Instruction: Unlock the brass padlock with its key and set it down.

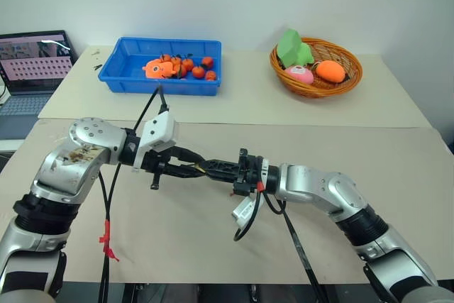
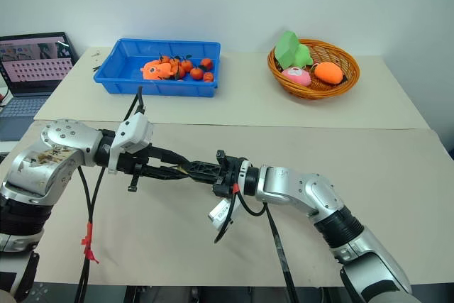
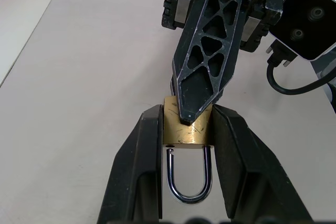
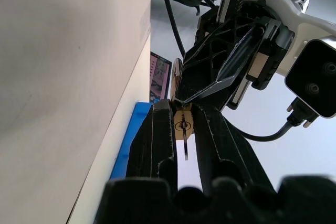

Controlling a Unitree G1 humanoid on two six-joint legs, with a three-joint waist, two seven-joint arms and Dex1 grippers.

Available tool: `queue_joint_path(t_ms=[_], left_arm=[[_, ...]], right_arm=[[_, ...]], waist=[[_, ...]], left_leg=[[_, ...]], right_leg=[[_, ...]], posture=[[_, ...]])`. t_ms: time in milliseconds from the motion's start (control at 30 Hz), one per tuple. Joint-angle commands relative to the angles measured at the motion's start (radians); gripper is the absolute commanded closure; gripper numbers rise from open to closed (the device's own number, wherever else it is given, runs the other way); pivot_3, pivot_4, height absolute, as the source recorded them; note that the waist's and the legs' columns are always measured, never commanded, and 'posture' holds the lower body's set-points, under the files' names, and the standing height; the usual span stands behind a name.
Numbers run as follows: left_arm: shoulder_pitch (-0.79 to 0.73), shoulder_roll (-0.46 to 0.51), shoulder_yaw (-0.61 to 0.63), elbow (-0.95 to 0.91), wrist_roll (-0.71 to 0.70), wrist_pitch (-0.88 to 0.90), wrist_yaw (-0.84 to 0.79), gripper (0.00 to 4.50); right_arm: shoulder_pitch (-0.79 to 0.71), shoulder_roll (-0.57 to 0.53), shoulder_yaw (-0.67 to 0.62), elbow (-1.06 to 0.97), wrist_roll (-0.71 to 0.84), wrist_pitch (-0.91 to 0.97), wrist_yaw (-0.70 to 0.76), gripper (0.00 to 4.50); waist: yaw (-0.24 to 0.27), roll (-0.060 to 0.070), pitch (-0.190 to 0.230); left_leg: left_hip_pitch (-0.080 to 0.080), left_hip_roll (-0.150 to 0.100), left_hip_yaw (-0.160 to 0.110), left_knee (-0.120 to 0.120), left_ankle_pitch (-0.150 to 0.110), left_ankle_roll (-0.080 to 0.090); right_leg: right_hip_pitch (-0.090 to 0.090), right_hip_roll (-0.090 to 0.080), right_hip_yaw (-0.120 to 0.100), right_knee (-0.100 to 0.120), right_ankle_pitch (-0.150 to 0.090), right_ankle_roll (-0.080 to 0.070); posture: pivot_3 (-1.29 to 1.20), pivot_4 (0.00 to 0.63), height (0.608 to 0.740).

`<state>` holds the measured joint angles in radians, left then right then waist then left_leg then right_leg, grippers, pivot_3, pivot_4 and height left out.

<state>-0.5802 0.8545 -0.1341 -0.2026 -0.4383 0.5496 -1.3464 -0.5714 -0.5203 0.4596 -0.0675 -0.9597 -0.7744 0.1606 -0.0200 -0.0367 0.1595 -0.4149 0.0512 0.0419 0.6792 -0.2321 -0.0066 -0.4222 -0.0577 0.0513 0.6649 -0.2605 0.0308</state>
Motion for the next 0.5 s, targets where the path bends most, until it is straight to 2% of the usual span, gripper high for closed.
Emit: queue_joint_path(t_ms=[33,100,167,200,400,500], left_arm=[[-0.009,0.003,0.023,-0.027,-0.015,0.000,0.010,3.66],[-0.009,0.003,0.022,-0.027,-0.016,-0.001,0.008,3.66],[-0.012,0.000,0.024,-0.024,-0.019,0.004,0.012,2.65],[-0.014,0.000,0.024,-0.023,-0.020,0.007,0.013,2.41],[-0.014,0.001,0.027,-0.024,-0.019,-0.002,0.016,0.03],[-0.024,0.006,0.050,-0.018,-0.053,0.034,0.014,0.03]], right_arm=[[-0.012,0.006,-0.007,-0.024,0.021,-0.002,-0.001,4.39],[-0.011,0.006,-0.008,-0.024,0.021,-0.001,-0.002,4.39],[-0.012,0.007,-0.008,-0.024,0.019,-0.002,-0.004,4.39],[-0.013,0.007,-0.008,-0.024,0.019,-0.002,-0.004,4.39],[-0.013,0.008,-0.008,-0.023,0.018,-0.002,-0.005,4.39],[-0.012,0.009,-0.008,-0.018,0.020,0.001,-0.004,4.39]], waist=[[0.000,0.000,0.000],[0.000,0.000,0.000],[0.000,0.000,0.000],[0.000,0.000,0.000],[0.000,0.000,0.000],[0.000,0.000,0.000]], left_leg=[[0.000,0.000,0.000,0.000,0.000,0.000],[0.000,0.000,0.000,0.000,0.000,0.000],[0.000,0.000,0.000,0.000,0.000,0.000],[0.000,0.000,0.000,0.000,0.000,0.000],[0.000,0.000,0.000,0.000,0.000,0.000],[0.000,0.000,0.000,0.000,0.000,0.000]], right_leg=[[0.000,0.000,0.000,0.000,0.000,0.000],[0.000,0.000,0.000,0.000,0.000,0.000],[0.000,0.000,0.000,0.000,0.000,0.000],[0.000,0.000,0.000,0.000,0.000,0.000],[0.000,0.000,0.000,0.000,0.000,0.000],[0.000,0.000,0.000,0.000,0.000,0.000]], posture=[[0.00,0.150,0.740],[0.00,0.150,0.740],[0.00,0.150,0.740],[0.00,0.150,0.740],[0.00,0.150,0.740],[0.00,0.150,0.740]])
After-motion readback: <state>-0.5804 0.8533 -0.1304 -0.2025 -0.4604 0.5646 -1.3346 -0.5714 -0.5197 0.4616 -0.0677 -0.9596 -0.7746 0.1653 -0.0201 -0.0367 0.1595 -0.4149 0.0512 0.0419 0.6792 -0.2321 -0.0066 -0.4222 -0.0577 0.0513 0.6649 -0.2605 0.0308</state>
